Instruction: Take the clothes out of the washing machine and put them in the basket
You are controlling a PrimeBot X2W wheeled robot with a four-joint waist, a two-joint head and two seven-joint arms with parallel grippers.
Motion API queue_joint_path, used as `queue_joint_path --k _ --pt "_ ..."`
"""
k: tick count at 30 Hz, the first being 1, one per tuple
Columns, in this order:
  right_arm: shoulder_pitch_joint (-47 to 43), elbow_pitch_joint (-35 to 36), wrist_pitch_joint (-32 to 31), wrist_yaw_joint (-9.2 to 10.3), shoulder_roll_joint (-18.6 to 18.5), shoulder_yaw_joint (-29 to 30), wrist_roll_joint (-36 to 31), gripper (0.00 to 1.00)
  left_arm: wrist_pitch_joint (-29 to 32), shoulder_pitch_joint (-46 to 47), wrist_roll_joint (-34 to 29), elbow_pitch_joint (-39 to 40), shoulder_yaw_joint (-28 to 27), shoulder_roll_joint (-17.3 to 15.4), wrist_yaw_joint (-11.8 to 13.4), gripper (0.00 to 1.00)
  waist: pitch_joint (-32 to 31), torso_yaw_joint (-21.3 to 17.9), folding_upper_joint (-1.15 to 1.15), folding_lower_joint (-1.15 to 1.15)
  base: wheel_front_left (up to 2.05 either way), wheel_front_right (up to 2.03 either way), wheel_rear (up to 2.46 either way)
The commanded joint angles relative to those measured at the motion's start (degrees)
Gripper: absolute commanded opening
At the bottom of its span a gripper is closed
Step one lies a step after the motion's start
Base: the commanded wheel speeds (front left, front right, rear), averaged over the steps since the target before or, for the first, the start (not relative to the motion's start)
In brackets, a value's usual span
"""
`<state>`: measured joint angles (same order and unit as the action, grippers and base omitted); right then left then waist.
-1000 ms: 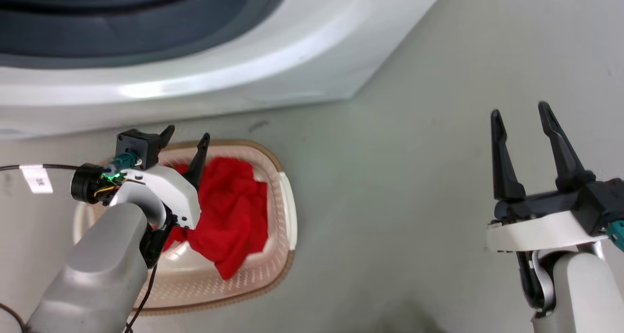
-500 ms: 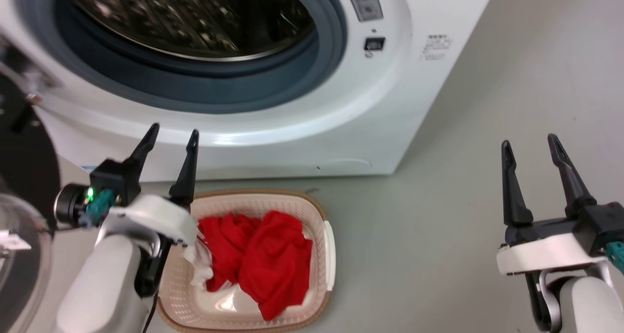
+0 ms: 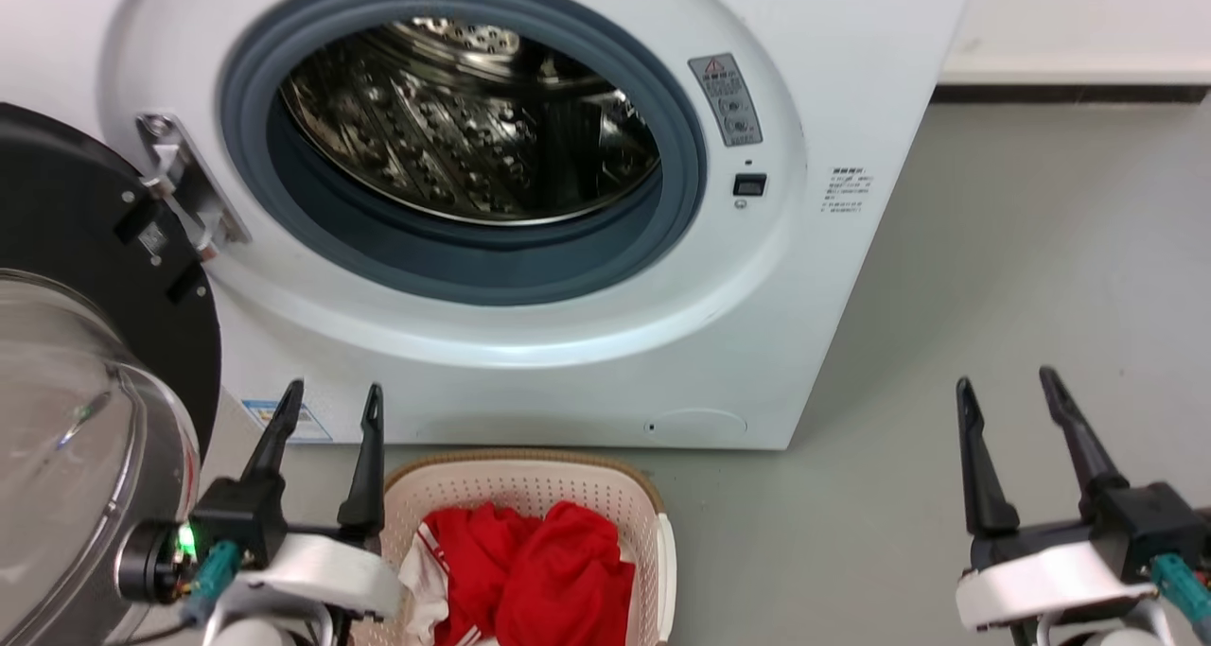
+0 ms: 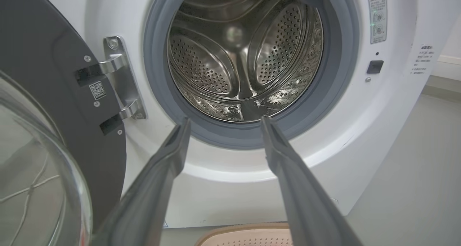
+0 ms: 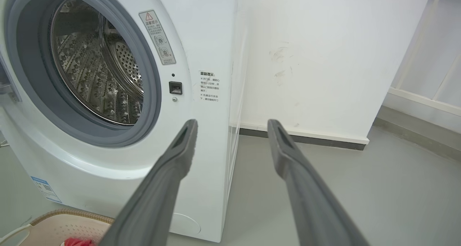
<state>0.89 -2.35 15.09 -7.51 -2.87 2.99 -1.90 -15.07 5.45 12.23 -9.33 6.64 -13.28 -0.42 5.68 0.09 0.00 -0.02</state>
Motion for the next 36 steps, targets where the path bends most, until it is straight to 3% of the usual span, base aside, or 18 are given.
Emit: queue_joint_path --k 1,8,15,36 --pt "-1.4 0.2 0.1 0.04 0.0 -0.3 0.7 1.00 -0.1 -1.7 -1.2 1.2 -0.7 1.2 0.3 1.00 -1.4 -0.1 0.00 0.02 0.00 0.00 0.00" --pt "-5.4 0.0 0.1 0.05 0.0 -0.3 1.2 1.00 -0.1 -7.0 -5.3 3.4 -2.6 4.9 0.6 1.00 -3.4 -1.0 0.00 0.02 0.00 0.00 0.00" --pt "-6.7 0.1 0.1 0.04 0.0 -0.4 1.4 1.00 -0.1 -9.1 -6.4 4.0 -6.1 7.3 -0.6 1.00 -4.2 -1.7 0.00 0.02 0.00 0.00 0.00" --pt "-4.7 0.2 0.1 0.05 0.0 -0.7 1.1 1.00 -0.1 -9.4 -10.7 4.4 -8.5 9.0 -1.9 1.00 -4.3 -1.8 0.00 0.02 0.00 0.00 0.00"
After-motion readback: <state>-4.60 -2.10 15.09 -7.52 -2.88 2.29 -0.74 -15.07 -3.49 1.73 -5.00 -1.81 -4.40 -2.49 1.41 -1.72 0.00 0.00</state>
